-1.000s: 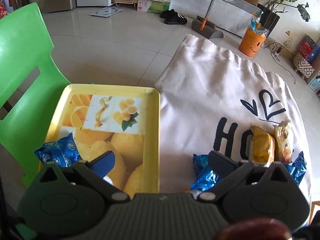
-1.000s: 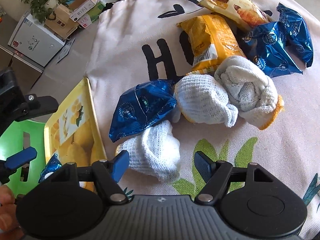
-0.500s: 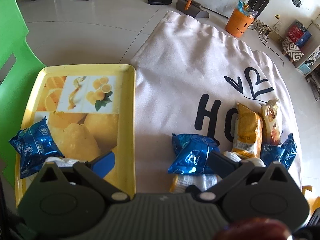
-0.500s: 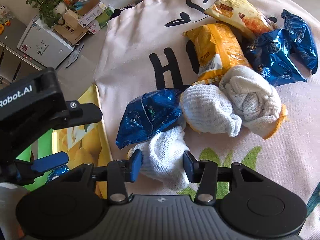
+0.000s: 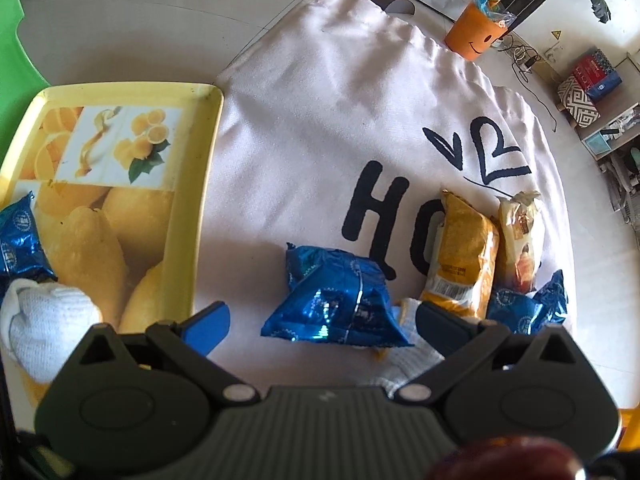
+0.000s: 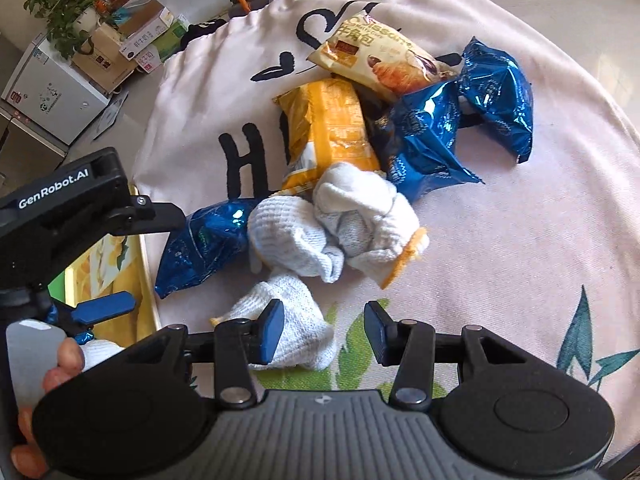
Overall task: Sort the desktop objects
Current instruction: 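Move both grippers back to the pile on the cloth, then grasp another blue foil pack with the left gripper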
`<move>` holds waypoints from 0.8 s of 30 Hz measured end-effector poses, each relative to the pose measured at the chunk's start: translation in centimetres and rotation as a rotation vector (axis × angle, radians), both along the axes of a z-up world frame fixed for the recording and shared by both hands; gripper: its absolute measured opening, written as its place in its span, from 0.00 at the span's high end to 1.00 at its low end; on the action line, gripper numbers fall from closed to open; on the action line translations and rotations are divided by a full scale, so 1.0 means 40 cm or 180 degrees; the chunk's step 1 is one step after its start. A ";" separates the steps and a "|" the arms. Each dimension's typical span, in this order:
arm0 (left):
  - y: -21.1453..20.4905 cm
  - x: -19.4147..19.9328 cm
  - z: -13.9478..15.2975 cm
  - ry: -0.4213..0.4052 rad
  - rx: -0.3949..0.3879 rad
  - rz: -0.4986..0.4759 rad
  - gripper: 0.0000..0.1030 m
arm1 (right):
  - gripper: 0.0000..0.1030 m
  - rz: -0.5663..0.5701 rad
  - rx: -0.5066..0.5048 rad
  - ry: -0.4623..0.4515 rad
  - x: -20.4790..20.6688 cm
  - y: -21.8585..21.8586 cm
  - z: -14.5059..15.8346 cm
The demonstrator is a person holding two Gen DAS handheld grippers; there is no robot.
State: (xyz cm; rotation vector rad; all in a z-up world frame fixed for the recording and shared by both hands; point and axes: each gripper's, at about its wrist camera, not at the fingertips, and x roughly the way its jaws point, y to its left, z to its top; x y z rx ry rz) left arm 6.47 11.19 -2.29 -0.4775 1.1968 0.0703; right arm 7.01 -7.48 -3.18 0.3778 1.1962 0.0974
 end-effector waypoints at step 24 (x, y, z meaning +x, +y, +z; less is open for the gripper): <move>-0.053 0.095 -0.142 0.0434 0.0224 0.0114 0.01 | 0.48 -0.0103 0.0225 0.0258 0.009 -0.042 -0.054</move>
